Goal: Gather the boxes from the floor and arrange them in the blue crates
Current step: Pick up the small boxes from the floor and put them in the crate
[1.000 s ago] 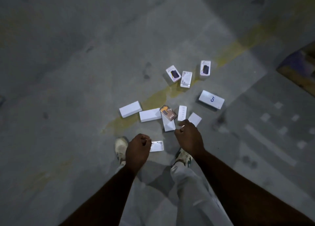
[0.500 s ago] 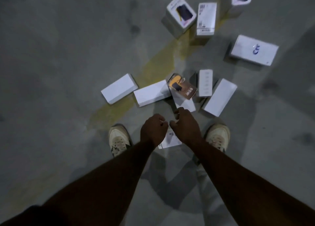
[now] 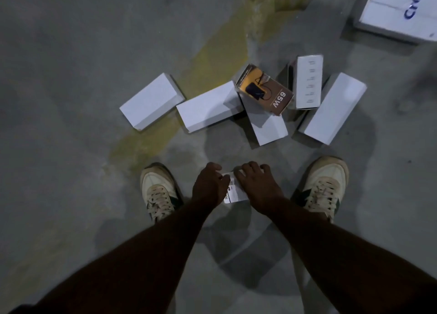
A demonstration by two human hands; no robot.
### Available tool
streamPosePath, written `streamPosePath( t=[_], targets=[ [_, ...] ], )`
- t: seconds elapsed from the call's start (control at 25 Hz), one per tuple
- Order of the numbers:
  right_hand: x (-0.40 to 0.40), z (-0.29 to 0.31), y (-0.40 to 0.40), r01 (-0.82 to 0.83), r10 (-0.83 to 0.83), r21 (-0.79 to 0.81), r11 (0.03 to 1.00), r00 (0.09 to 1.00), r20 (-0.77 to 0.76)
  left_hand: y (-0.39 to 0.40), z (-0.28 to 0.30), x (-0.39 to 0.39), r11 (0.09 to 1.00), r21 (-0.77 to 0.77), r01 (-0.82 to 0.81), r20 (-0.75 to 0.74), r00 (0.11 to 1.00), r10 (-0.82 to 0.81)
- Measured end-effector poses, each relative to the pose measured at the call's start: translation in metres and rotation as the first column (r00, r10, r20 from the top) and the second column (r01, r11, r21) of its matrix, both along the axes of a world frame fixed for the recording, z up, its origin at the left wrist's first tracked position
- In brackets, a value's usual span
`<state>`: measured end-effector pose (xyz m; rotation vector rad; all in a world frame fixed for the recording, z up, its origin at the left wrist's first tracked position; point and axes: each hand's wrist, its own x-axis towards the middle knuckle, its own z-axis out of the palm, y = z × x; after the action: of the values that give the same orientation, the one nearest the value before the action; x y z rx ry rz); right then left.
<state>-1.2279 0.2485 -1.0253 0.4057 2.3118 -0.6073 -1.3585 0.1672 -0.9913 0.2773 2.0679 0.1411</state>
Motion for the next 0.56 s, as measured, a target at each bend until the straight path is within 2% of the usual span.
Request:
streamPosePath(
  t=[0.08,0.12,0.16,0.2,0.24,0.28,0.32,0.36,0.4,0.48,0.56],
  targets=[
    [-0.001,0.000,-0.002,0.045,-0.045,-0.010,0.999,0.999,0.021,-0.004,0.005,-0.001,0.999,0.027,-0.026,-0.055,0.998,0.028],
    [-0.001,0.004,0.001,0.132,-0.131,-0.039,0.990,0.991,0.034,-0.003,0.012,-0.002,0.997,0.033,-0.073,-0.104,0.992,0.076],
    [-0.003,0.011,0.005,0.273,-0.271,-0.078,0.959,0.962,0.037,0.000,0.019,-0.005,0.982,0.043,-0.186,-0.162,0.968,0.190],
    [-0.005,0.022,0.010,0.455,-0.455,-0.131,0.881,0.890,0.031,0.006,0.025,-0.008,0.931,0.084,-0.355,-0.218,0.905,0.365],
    [-0.009,0.034,0.018,0.662,-0.670,-0.222,0.716,0.741,0.048,0.012,0.031,-0.012,0.828,0.150,-0.541,-0.235,0.794,0.561],
    [-0.014,0.048,0.029,0.833,-0.855,-0.334,0.441,0.503,0.124,0.020,0.039,-0.015,0.697,0.202,-0.688,-0.199,0.668,0.717],
    [-0.022,0.062,0.041,0.902,-0.932,-0.419,0.106,0.237,0.274,0.028,0.045,-0.017,0.602,0.209,-0.770,-0.115,0.592,0.798],
    [-0.029,0.078,0.055,0.876,-0.891,-0.447,-0.182,0.045,0.451,0.040,0.053,-0.018,0.580,0.167,-0.797,0.011,0.590,0.807],
    [-0.034,0.094,0.068,0.823,-0.807,-0.436,-0.365,-0.046,0.589,0.052,0.061,-0.018,0.585,0.111,-0.803,0.181,0.595,0.783],
    [-0.040,0.118,0.089,0.745,-0.696,-0.410,-0.526,-0.101,0.711,0.083,0.086,-0.020,0.604,-0.001,-0.797,0.479,0.529,0.700],
    [-0.040,0.130,0.105,0.711,-0.694,-0.434,-0.554,-0.107,0.712,0.109,0.099,-0.024,0.626,-0.022,-0.779,0.592,0.494,0.636]
  ],
)
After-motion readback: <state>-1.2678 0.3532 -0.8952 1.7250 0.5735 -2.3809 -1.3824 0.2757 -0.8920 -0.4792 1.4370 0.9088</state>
